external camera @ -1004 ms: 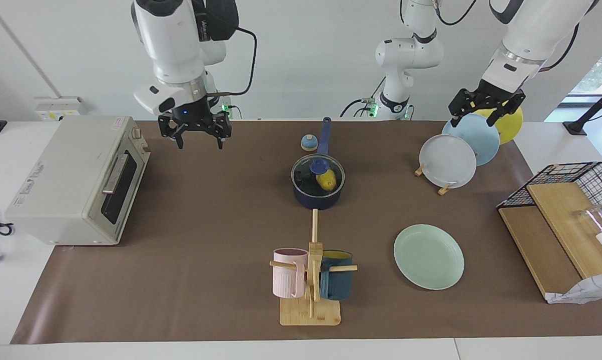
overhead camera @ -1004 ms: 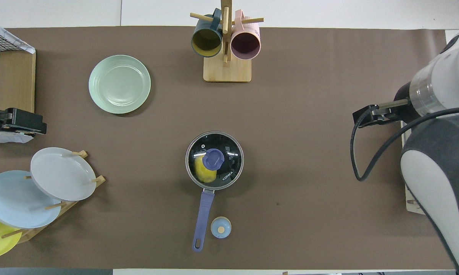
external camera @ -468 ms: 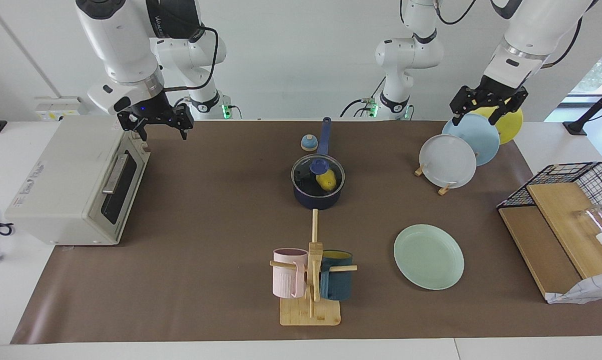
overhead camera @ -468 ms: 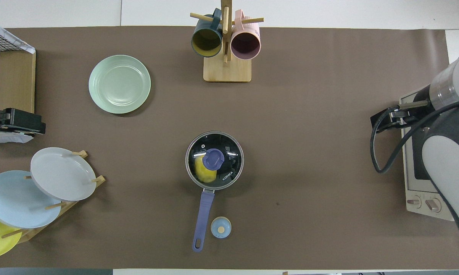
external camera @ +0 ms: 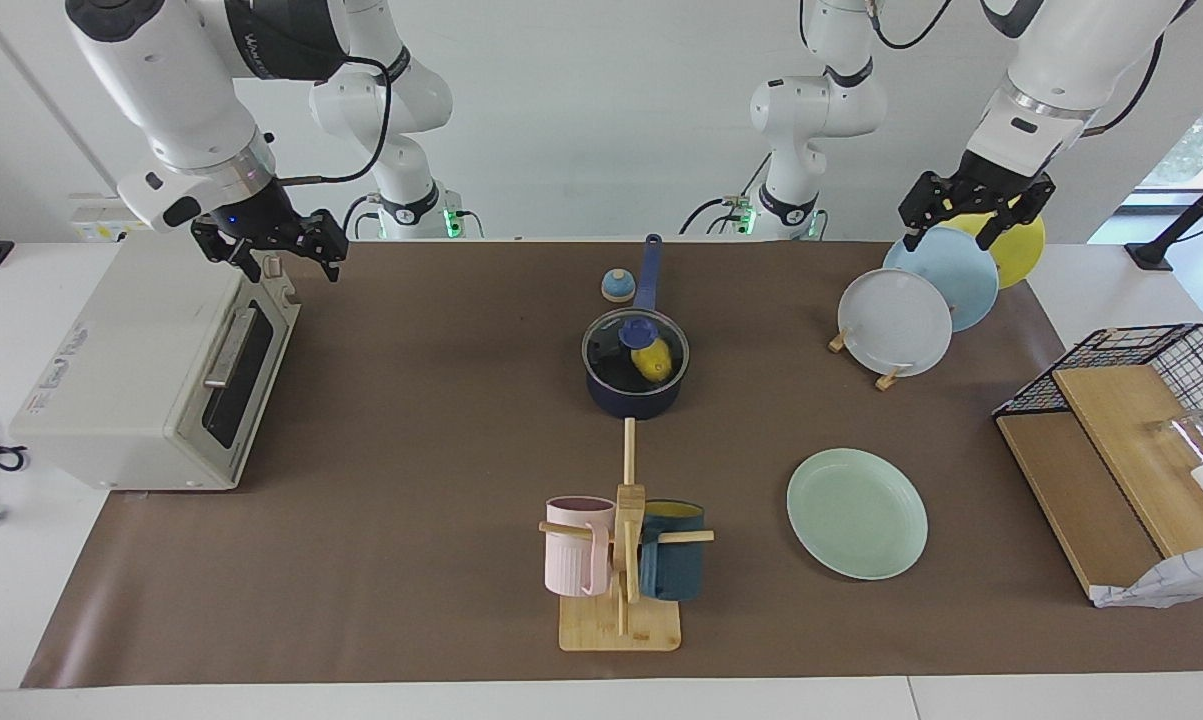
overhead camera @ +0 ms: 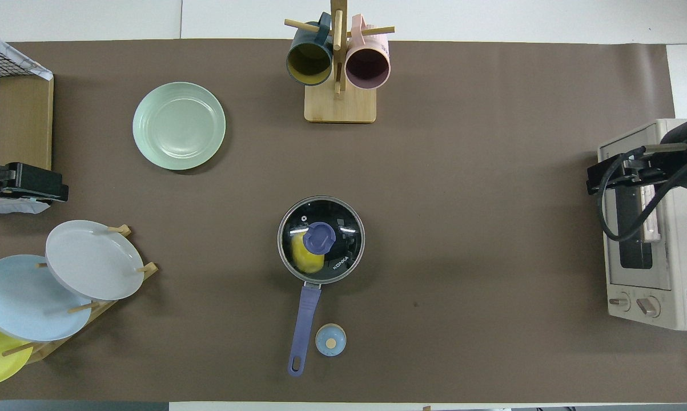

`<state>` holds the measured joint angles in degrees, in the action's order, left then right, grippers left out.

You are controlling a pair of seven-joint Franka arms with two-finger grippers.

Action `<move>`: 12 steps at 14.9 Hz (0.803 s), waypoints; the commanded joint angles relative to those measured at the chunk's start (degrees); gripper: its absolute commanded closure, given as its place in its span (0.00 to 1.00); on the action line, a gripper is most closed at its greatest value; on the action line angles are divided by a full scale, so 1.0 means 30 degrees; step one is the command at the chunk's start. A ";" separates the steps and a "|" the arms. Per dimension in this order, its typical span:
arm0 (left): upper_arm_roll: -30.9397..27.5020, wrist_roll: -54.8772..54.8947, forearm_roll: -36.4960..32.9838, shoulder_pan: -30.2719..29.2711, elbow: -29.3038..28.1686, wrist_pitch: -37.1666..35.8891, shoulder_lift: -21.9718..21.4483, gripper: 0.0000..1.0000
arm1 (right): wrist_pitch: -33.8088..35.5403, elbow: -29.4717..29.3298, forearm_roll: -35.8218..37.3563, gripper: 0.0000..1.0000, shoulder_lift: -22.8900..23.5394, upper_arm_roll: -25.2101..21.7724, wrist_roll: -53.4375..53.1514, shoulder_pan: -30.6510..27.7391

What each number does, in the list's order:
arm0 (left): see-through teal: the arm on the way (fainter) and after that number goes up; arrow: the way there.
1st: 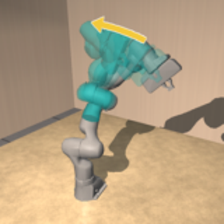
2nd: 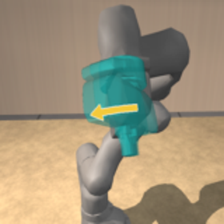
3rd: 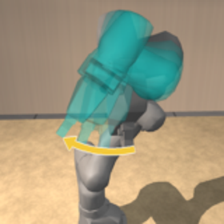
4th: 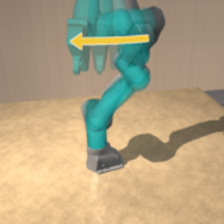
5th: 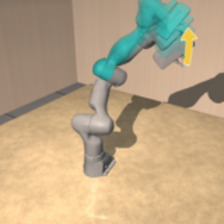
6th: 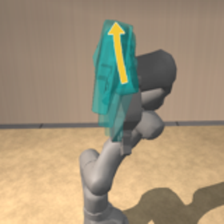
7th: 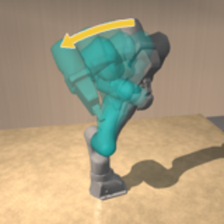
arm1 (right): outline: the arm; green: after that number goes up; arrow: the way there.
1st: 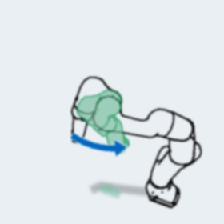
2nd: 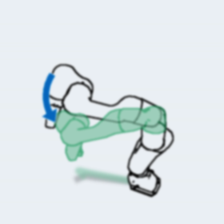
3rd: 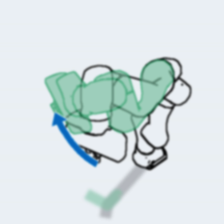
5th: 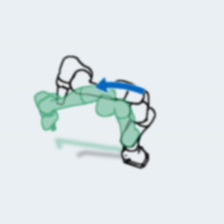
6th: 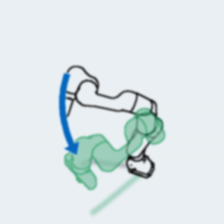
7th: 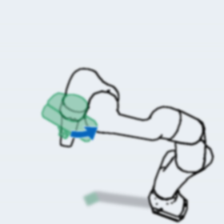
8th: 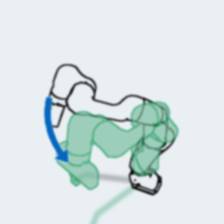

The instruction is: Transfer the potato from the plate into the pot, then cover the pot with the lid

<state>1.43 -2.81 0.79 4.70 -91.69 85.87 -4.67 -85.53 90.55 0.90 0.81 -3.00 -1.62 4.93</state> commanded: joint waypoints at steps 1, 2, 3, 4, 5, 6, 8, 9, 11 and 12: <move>0.0196 -0.0236 0.0207 -0.0250 -0.0139 -0.0497 -0.0348 0.00 | 0.0297 0.0051 -0.0389 0.00 -0.0269 0.0649 0.0393 -0.0794; 0.0196 -0.0236 0.0207 -0.0220 -0.0139 -0.0526 -0.0348 0.00 | 0.0356 0.0022 -0.0389 0.00 -0.0298 0.0620 0.0393 -0.0794; 0.0196 -0.0236 0.0207 -0.0220 -0.0139 -0.0555 -0.0348 0.00 | 0.0472 0.0022 -0.0389 0.00 -0.0299 0.0620 0.0393 -0.0794; 0.0196 -0.0236 0.0207 -0.0220 -0.0139 -0.0556 -0.0348 0.00 | 0.0473 0.0022 -0.0389 0.00 -0.0270 0.0562 0.0422 -0.0765; 0.0196 -0.0236 0.0207 -0.0220 -0.0139 -0.0527 -0.0348 0.00 | 0.0502 -0.0007 -0.0418 0.00 -0.0269 0.0445 0.0509 -0.0765; 0.0196 -0.0236 0.0207 -0.0220 -0.0139 -0.0526 -0.0348 0.00 | 0.0677 -0.0037 -0.0477 0.00 -0.0298 0.0241 0.0626 -0.0765; 0.0196 -0.0236 0.0207 -0.0220 -0.0139 -0.0526 -0.0319 0.00 | 0.0651 -0.0125 -0.0477 0.00 -0.0357 -0.0141 0.0774 -0.0706; 0.0196 -0.0236 0.0207 -0.0220 -0.0139 -0.0526 -0.0319 0.00 | 0.0591 -0.0067 -0.0477 0.00 -0.0357 -0.0171 0.0803 -0.0735; 0.0196 -0.0236 0.0207 -0.0220 -0.0139 -0.0526 -0.0348 0.00 | 0.0591 -0.0066 -0.0448 0.00 -0.0386 -0.0084 0.0920 -0.0794; 0.0196 -0.0236 0.0207 -0.0220 -0.0139 -0.0497 -0.0319 0.00 | 0.0591 0.0050 -0.0448 0.00 -0.0387 -0.0055 0.0949 -0.0881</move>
<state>1.49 -2.82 0.79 4.70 -91.69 85.24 -4.74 -84.44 90.23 0.82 0.37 -3.82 -0.41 3.54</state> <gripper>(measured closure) 0.000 0.000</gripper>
